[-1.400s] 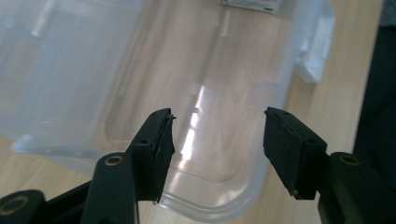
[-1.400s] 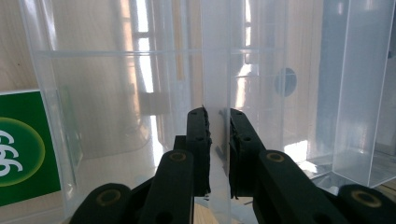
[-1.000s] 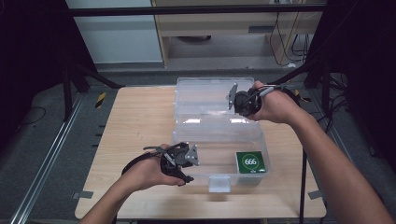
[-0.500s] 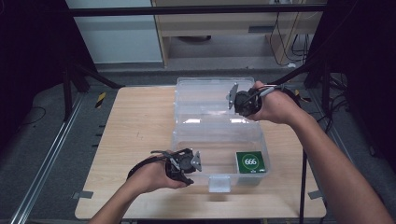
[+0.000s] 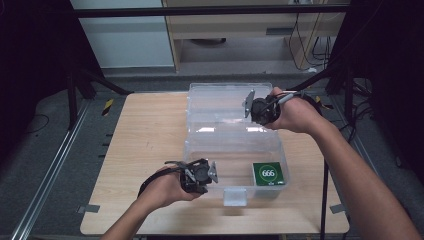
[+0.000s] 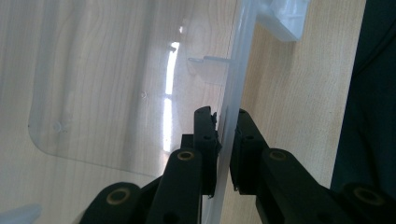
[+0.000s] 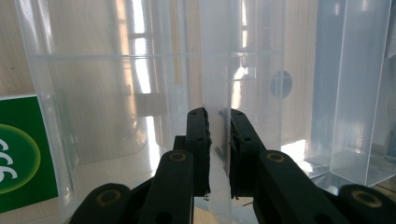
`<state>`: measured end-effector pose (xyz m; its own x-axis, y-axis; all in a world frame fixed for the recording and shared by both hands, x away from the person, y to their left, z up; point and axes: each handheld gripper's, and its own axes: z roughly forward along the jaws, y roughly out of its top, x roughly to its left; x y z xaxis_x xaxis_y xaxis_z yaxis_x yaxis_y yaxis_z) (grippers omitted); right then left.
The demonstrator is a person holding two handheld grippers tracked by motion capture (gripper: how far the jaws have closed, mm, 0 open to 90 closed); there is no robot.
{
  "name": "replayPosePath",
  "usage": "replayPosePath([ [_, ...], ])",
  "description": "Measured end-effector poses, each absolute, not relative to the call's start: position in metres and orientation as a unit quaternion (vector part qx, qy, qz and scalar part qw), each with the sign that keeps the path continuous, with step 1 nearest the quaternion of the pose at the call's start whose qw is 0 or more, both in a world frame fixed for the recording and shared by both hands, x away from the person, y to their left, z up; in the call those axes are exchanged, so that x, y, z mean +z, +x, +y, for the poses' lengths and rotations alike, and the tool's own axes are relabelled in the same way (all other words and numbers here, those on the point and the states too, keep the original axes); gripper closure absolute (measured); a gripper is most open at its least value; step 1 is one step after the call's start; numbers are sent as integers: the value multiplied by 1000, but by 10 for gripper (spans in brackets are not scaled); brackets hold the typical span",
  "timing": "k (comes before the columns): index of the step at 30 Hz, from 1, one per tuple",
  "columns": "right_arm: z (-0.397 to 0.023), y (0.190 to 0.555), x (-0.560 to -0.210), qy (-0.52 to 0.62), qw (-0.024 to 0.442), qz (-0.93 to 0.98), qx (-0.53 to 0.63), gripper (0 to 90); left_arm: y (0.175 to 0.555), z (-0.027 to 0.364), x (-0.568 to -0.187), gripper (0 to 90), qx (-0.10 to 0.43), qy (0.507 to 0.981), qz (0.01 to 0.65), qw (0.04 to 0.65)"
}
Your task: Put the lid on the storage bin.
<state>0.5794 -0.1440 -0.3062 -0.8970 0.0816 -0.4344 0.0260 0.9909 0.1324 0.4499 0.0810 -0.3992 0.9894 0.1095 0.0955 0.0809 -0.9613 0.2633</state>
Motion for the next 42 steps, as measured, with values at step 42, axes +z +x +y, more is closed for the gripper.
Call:
replayPosePath([
  [42, -138, 548, -294, 9, 243, 967, 75, 854, 451, 77, -402, 805, 85, 981, 100, 141],
])
